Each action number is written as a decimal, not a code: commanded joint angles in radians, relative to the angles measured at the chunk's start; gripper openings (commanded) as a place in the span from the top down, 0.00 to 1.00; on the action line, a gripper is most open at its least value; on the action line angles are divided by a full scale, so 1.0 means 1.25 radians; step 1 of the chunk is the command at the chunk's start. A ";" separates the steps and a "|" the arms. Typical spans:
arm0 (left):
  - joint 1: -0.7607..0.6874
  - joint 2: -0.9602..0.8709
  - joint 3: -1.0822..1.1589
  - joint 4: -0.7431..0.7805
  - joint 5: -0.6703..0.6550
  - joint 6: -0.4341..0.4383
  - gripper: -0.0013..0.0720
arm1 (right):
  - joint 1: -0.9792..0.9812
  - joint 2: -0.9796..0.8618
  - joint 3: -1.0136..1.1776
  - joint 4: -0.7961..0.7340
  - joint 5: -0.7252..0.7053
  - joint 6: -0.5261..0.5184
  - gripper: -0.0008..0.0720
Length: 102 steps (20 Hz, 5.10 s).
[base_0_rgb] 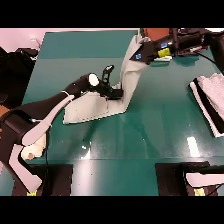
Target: Fold the shirts.
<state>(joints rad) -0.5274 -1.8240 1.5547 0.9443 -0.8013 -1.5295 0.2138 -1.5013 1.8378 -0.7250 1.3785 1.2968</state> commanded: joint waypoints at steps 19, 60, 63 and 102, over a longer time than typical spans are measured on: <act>0.407 0.515 0.003 0.302 -0.199 -0.026 0.95 | 0.238 -0.174 -0.101 -0.045 -0.258 -0.074 0.60; 0.071 0.460 -0.005 0.191 -0.137 -0.015 0.95 | -0.659 -0.059 -0.104 -0.147 -0.123 -0.040 0.96; 0.071 0.460 -0.005 0.189 -0.136 -0.024 0.95 | -0.725 -0.059 -0.104 -0.146 -0.190 -0.045 0.96; 0.071 0.460 -0.005 0.189 -0.167 -0.005 0.95 | -1.181 0.311 -0.511 -0.223 -0.070 -0.143 0.26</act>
<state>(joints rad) -0.4385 -1.2484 1.5490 1.1805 -1.0142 -1.5383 -1.2343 -1.1252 1.2114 -1.1244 1.3003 1.0897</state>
